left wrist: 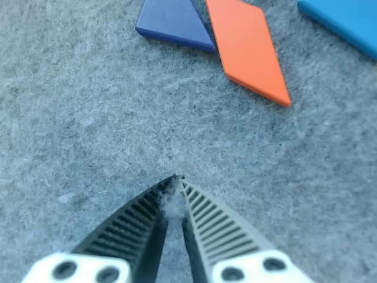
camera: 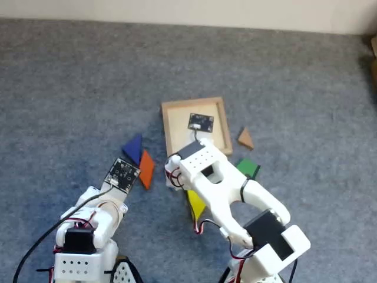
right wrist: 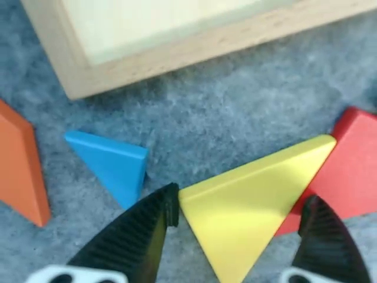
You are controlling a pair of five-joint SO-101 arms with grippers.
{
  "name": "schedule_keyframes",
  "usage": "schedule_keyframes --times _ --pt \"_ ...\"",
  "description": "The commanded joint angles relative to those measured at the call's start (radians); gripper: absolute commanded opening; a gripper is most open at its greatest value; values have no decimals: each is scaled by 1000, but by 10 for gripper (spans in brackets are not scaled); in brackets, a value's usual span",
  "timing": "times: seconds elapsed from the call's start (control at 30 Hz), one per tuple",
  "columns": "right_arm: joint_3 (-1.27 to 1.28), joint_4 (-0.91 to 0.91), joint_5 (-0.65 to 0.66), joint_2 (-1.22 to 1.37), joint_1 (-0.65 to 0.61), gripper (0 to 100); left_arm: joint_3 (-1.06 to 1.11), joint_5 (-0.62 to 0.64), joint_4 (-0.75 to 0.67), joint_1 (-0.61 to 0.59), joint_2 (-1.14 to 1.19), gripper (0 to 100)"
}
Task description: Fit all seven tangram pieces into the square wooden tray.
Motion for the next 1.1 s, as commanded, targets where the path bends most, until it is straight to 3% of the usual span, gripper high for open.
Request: schedule_keyframes --times 0.0,0.37,0.63,0.83,1.07 --pt "-5 4 57 -4 25 285 22 -8 3 -7 -22 6" --pt "-4 88 124 -12 25 285 22 -8 3 -7 -22 6" --pt "4 222 186 -219 27 285 22 -8 3 -7 -22 6" --pt "2 177 181 -317 21 285 22 -8 3 -7 -22 6" --pt "4 79 180 -143 25 285 22 -8 3 -7 -22 6"
